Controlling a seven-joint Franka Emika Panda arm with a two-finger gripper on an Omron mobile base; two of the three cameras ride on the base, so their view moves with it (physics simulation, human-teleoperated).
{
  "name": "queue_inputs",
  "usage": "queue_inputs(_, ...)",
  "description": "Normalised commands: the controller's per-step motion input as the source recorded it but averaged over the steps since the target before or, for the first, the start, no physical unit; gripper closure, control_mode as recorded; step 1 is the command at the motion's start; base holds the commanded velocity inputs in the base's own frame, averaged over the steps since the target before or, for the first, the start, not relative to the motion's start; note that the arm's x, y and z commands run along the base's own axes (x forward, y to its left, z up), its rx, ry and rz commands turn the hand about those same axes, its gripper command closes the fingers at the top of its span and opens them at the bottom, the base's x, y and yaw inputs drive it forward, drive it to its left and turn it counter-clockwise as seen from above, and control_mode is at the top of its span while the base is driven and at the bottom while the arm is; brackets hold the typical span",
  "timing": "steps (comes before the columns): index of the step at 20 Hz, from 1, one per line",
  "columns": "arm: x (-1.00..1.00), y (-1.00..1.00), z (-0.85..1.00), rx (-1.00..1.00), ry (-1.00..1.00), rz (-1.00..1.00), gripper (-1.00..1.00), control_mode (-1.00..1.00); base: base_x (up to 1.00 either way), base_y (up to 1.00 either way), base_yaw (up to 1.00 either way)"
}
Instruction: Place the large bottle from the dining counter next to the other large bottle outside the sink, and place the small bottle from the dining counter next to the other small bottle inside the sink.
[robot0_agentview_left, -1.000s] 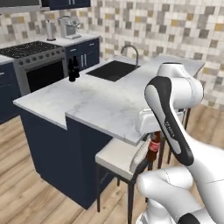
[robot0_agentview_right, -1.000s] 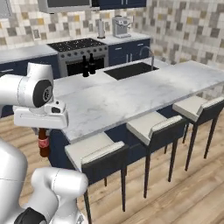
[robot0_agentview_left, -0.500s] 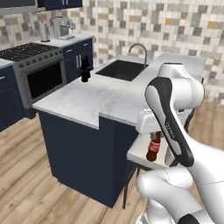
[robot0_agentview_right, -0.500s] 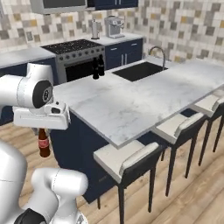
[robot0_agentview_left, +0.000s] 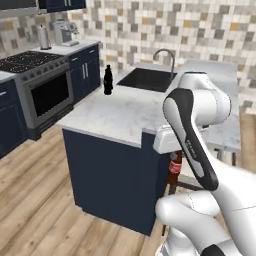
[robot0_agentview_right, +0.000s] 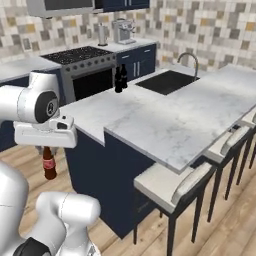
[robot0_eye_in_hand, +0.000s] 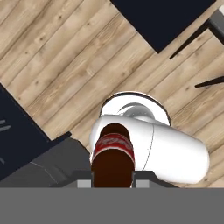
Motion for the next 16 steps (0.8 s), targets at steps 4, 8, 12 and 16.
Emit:
queue_inputs(4,0.00,0.00,0.00,0.00,0.00,0.00,1.00,1.00,0.31,1.00,-0.31)
queue_inputs(8,0.00,0.00,0.00,0.00,0.00,0.00,1.00,1.00,0.48,1.00,-0.32)
queue_inputs(12,0.00,0.00,0.00,0.00,0.00,0.00,1.00,1.00,0.94,1.00,-0.23)
queue_inputs(16,0.00,0.00,0.00,0.00,0.00,0.00,1.00,1.00,1.00,1.00,-0.29)
